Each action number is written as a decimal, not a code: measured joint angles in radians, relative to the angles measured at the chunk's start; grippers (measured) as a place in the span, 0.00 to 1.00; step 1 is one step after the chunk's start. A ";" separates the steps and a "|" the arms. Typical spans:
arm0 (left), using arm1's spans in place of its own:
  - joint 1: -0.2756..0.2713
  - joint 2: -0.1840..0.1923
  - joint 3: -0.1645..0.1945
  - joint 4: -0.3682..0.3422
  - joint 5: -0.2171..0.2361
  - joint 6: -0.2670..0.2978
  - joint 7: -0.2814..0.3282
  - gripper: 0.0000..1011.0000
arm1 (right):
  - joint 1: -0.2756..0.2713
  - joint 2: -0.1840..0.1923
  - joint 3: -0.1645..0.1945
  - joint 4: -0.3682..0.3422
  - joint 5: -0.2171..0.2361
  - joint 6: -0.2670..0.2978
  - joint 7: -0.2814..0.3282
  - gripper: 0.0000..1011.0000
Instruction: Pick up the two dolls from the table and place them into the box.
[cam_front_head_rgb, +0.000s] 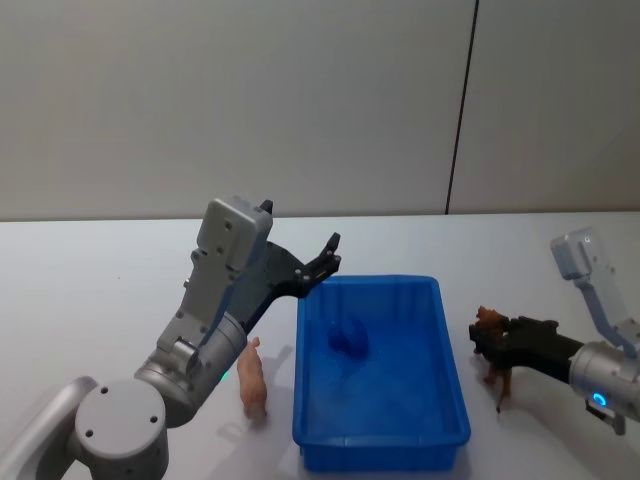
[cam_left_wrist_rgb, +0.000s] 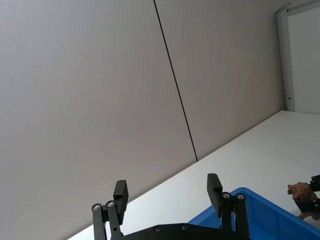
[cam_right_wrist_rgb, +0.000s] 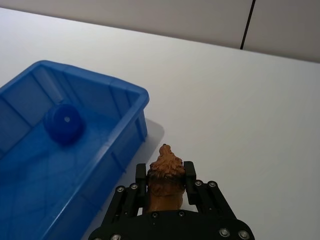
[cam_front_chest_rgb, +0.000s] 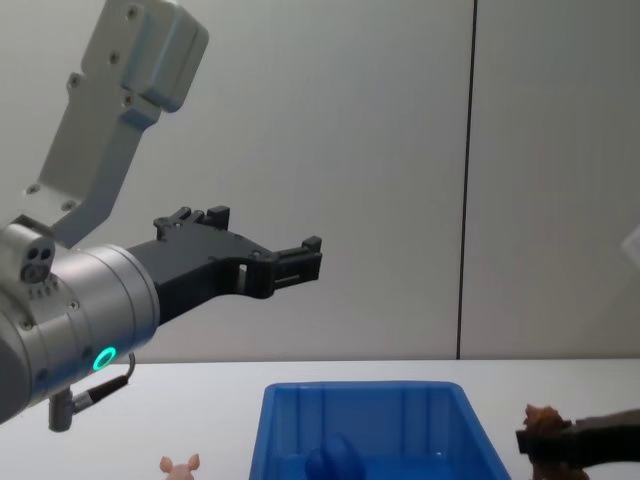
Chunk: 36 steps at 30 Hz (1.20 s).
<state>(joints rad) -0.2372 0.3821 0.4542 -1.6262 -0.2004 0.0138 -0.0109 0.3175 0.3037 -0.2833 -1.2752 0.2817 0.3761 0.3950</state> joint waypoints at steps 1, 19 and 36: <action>0.000 0.000 0.000 0.000 0.000 0.000 0.000 0.99 | 0.001 0.000 0.000 -0.003 -0.003 -0.005 -0.001 0.42; 0.000 0.000 0.000 0.000 0.000 0.000 0.000 0.99 | 0.024 -0.005 0.003 -0.084 -0.002 -0.111 0.013 0.42; 0.000 0.000 0.000 0.000 0.000 0.000 0.000 0.99 | 0.076 -0.059 -0.034 -0.126 0.032 -0.166 0.103 0.42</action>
<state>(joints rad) -0.2372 0.3821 0.4542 -1.6262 -0.2004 0.0138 -0.0109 0.3939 0.2443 -0.3177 -1.4009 0.3141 0.2106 0.4976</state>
